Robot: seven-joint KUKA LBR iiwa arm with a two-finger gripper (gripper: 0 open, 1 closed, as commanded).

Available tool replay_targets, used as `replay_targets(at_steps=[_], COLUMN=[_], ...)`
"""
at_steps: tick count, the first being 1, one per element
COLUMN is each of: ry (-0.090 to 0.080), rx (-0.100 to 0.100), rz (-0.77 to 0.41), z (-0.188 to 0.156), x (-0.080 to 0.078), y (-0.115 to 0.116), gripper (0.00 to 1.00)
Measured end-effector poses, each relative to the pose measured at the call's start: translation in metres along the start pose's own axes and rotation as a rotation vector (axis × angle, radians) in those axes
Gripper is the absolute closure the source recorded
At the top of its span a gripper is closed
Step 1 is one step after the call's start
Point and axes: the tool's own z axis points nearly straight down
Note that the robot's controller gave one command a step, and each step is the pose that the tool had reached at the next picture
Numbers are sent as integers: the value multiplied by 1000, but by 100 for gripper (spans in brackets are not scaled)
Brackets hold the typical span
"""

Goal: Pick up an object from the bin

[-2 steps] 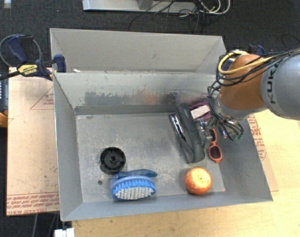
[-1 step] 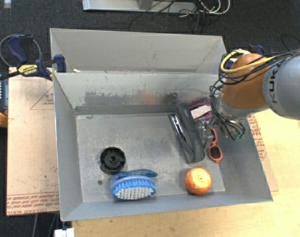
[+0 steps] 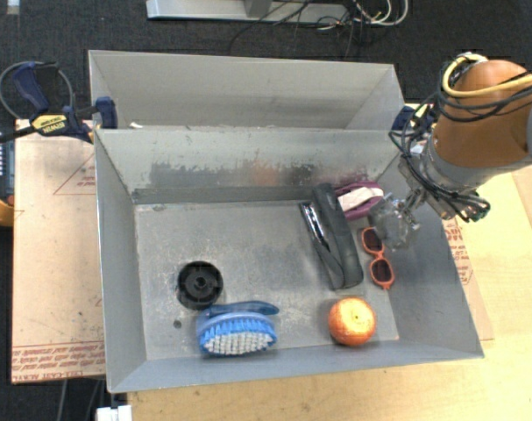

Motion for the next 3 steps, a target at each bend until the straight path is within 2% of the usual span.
replay_targets(at_steps=[1, 2, 3], ry=[15, 14, 11], rx=[-12, -11, -11], rz=[372, 313, 124], z=[96, 85, 61], x=[-20, -27, -13], y=[0, 6, 27], gripper=[100, 100, 100])
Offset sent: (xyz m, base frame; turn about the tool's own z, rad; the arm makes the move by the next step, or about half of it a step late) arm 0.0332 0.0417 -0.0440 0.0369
